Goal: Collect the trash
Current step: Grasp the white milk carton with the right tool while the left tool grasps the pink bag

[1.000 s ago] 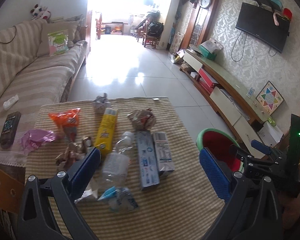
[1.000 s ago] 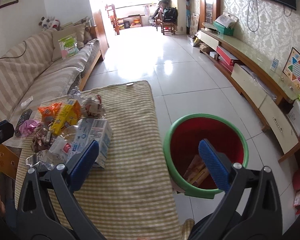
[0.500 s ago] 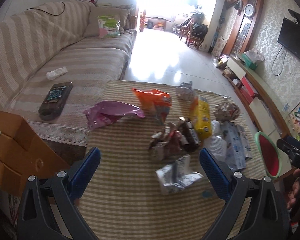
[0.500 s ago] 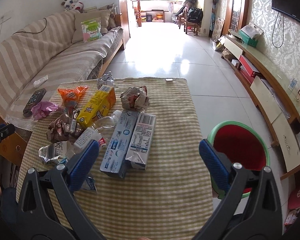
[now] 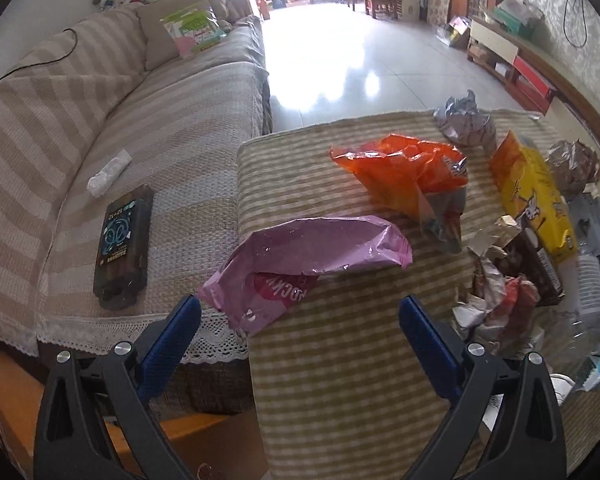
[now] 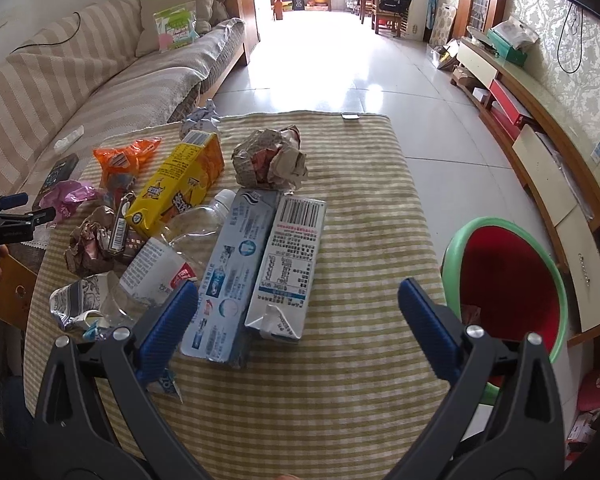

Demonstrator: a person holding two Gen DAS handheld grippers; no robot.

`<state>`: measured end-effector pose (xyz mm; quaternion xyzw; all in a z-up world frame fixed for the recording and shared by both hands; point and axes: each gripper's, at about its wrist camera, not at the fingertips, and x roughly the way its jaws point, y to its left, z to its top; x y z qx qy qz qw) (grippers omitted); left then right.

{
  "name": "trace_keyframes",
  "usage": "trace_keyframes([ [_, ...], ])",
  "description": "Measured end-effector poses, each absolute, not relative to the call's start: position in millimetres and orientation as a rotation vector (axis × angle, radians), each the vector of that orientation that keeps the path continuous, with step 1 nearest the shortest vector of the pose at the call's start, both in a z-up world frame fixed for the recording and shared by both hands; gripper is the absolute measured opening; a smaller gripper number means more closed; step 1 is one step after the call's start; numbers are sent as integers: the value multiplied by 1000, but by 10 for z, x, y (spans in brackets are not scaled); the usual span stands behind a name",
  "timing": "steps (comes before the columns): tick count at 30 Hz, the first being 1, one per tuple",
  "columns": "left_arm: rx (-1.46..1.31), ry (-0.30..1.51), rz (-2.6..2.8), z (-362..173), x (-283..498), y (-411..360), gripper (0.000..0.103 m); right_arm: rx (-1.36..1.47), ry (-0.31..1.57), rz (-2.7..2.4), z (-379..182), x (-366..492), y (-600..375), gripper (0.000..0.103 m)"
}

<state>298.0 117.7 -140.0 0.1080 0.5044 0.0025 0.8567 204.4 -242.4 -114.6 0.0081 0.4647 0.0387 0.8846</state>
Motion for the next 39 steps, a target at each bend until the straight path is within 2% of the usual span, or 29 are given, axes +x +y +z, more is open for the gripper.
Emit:
trace_keyframes([
  [8,416,1156,-42,-1717,3389,996,95,63,1025,55,-1320,2260,-2560,99],
  [17,399,1155,-40,-1784,3502,939,94,98,1075,51,-1563,2448,-2628,99],
  [22,355,1153,-71,-1805,3514,943,80,113,1070,47,-1608,2514,-2636,98],
  [25,319,1159,-101,-1782,3492,942,61,119,1075,13,-1601,2528,-2688,98],
  [27,294,1164,-125,-1779,3480,942,43,134,1082,24,-1601,2529,-2711,94],
  [28,282,1169,-135,-1779,3474,940,41,131,1085,28,-1599,2529,-2701,93],
  [32,289,1168,-144,-1778,3454,908,37,142,1088,81,-1585,2540,-2703,81],
  [39,256,1163,-153,-1742,3272,896,36,193,1117,96,-1603,2529,-2736,55],
])
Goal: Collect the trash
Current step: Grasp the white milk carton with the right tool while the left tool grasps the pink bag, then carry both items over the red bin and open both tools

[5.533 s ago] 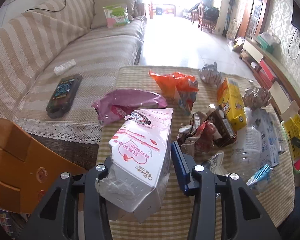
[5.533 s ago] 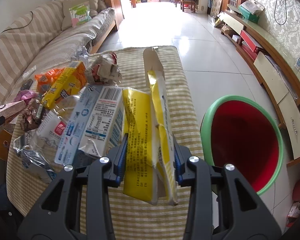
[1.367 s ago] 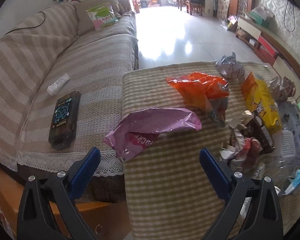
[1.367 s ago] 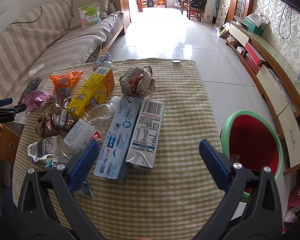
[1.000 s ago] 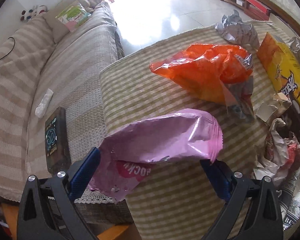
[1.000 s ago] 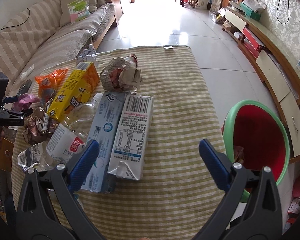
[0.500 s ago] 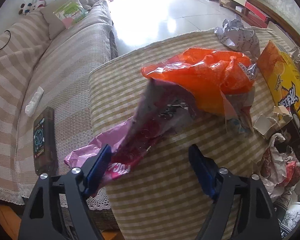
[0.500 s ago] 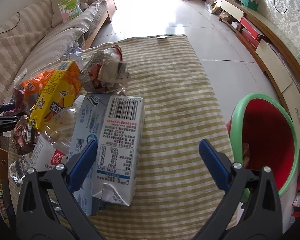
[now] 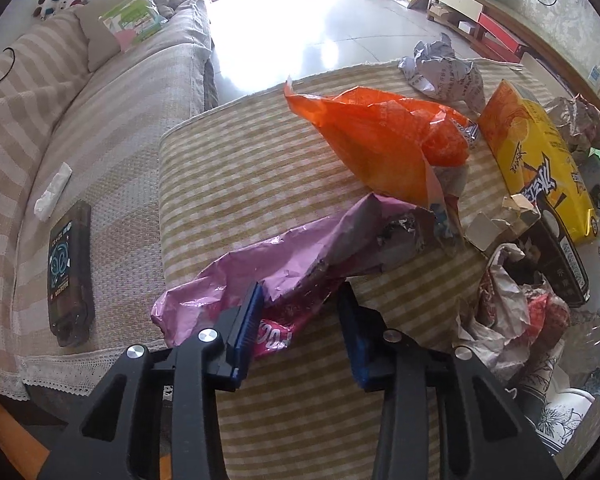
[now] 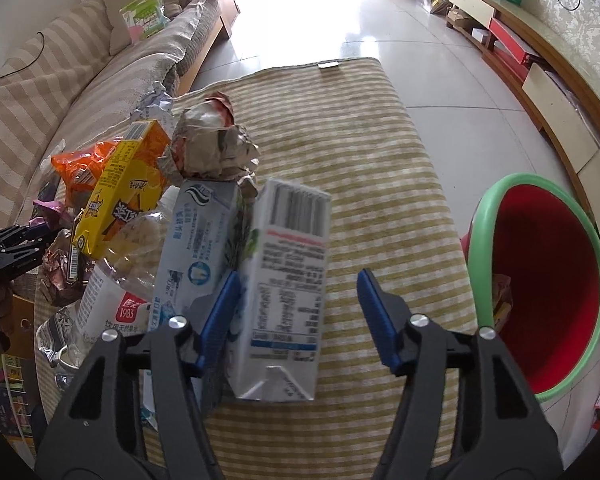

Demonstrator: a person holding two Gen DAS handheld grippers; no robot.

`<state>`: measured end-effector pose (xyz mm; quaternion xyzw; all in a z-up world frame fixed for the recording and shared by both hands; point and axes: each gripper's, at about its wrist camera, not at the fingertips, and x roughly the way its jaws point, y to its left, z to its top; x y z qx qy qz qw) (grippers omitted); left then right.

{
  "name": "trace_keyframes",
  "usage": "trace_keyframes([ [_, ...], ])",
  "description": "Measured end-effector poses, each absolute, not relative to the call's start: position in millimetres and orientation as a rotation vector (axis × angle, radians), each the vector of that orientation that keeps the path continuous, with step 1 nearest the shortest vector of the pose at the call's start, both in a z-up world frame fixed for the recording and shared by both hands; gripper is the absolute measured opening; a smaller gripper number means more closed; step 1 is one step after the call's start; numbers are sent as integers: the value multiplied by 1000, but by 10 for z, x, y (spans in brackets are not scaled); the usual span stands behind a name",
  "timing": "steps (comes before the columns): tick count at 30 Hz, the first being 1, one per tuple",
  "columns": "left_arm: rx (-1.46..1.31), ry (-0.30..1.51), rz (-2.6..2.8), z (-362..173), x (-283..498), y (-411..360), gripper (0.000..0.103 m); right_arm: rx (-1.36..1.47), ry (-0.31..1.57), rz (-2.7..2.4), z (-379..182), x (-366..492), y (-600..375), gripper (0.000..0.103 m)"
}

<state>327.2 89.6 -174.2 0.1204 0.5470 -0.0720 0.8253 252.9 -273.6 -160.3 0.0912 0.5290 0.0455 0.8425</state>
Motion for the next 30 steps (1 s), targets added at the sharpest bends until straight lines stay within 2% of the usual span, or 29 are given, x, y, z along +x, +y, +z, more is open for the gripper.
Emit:
trace_keyframes([
  [4,208,1161,-157,-1718,3215,928,36,232,1152,118,-1706,2502,-2719,53],
  [6,203,1157,-156,-1709,3187,926,36,248,1160,143,-1741,2500,-2693,47],
  [10,165,1147,-159,-1660,3137,935,34,254,1150,158,-1729,2485,-2697,43],
  [11,160,1142,-155,-1643,3119,935,31,252,1149,163,-1717,2474,-2694,40],
  [12,156,1137,-151,-1625,3095,934,20,244,1145,167,-1694,2462,-2682,39],
  [22,82,1087,-133,-1357,2834,971,15,191,1054,160,-1353,2312,-2701,39],
  [30,55,962,-125,-772,2443,859,15,200,984,178,-1066,2118,-2776,39],
])
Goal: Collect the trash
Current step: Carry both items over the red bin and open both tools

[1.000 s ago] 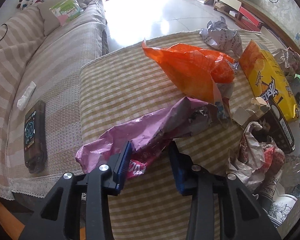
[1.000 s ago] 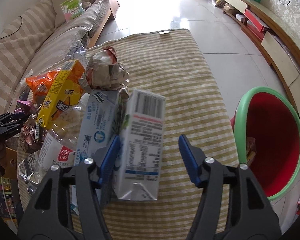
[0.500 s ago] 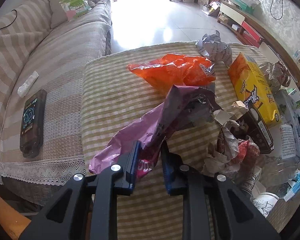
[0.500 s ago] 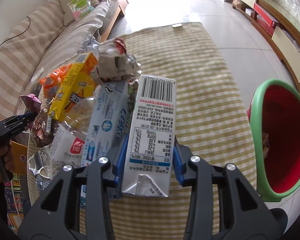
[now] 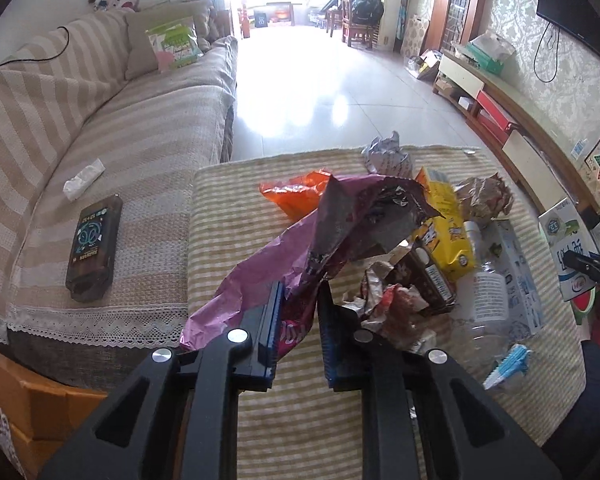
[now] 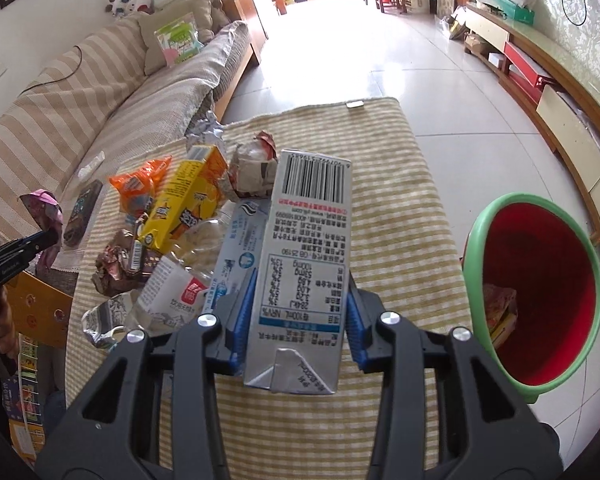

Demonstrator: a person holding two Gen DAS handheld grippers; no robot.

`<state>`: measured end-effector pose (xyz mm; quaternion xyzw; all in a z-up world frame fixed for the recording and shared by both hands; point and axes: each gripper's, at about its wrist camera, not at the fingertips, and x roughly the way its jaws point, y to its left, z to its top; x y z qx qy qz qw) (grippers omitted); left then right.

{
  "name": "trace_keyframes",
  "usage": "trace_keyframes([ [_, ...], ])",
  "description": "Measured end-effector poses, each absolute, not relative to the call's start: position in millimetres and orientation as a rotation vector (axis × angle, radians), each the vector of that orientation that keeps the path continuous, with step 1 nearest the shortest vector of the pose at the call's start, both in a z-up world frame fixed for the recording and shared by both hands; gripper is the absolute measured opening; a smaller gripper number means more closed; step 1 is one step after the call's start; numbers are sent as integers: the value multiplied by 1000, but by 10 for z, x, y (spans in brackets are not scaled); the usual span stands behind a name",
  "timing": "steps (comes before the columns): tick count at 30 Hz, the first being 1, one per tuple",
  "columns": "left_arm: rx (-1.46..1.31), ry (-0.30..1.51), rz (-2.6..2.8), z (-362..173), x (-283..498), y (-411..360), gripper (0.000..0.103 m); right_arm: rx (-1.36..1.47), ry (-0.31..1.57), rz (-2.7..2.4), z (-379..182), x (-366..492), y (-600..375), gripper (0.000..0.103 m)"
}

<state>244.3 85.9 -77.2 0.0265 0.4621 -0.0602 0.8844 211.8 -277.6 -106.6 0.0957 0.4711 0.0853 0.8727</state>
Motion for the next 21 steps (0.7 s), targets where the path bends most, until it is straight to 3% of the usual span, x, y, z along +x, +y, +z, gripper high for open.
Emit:
trace_keyframes([
  [11,43,813,-254,28,2122,9,15,242,862,150,-631,1854,-3176,39],
  [21,44,810,-457,10,2187,-1318,15,294,793,-21,-531,1593,-4186,39],
])
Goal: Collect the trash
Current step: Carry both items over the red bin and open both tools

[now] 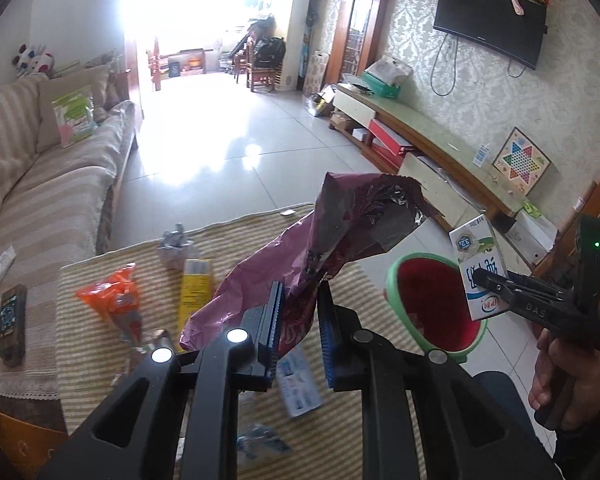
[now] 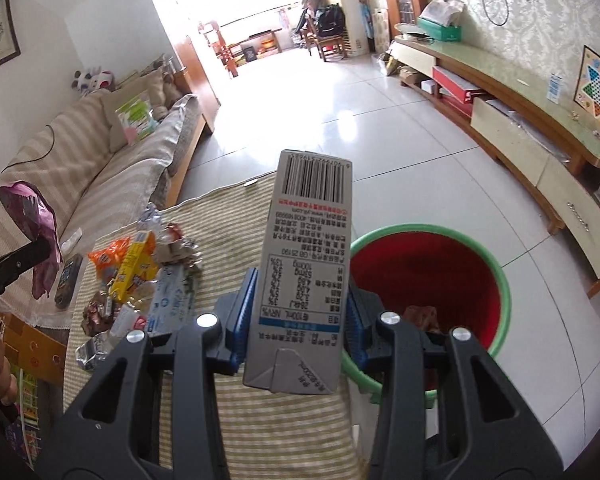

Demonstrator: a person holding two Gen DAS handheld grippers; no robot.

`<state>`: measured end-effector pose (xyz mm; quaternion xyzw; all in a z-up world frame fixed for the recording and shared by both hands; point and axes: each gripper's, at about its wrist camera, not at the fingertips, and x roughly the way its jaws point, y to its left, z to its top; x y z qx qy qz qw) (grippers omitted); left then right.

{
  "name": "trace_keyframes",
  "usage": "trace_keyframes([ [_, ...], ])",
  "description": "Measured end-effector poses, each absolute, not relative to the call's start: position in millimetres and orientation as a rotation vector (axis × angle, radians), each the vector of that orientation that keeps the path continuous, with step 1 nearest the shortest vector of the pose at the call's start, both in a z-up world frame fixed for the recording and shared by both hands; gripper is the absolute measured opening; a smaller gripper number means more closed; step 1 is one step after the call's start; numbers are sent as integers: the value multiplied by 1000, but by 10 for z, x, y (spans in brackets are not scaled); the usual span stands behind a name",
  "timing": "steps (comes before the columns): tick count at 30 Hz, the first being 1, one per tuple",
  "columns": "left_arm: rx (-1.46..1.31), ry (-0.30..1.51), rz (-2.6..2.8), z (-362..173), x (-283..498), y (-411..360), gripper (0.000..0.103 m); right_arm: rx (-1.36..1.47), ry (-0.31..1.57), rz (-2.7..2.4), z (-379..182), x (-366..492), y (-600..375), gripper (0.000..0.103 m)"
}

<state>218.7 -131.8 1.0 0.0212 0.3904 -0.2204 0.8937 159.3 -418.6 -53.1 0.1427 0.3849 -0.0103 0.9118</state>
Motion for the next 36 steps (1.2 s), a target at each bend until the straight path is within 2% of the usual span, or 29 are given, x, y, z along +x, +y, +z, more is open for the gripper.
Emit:
trace_keyframes([
  [8,22,844,-623,-213,2252,-2421,15,348,780,-123,-625,1423,-5011,39],
  [14,-20,934,-756,-522,2325,-3072,15,409,786,-131,-761,1411,-5432,39],
  [26,-90,1061,-801,-930,2550,-3595,19,456,829,-98,-1092,1454,-5547,39],
  [28,-104,1066,-799,-926,2585,-3632,23,454,831,-95,-1105,1454,-5552,39],
  [31,-138,1068,-809,-915,2618,-3652,44,455,832,-93,-1125,1490,-5563,39],
  [32,-156,1067,-817,-903,2630,-3642,54,454,832,-93,-1127,1502,-5568,39],
  [33,-173,1067,-824,-897,2644,-3629,59,453,832,-93,-1126,1511,-5567,39],
  [36,-206,1055,-815,-861,2673,-3549,62,449,831,-91,-1119,1536,-5558,39],
])
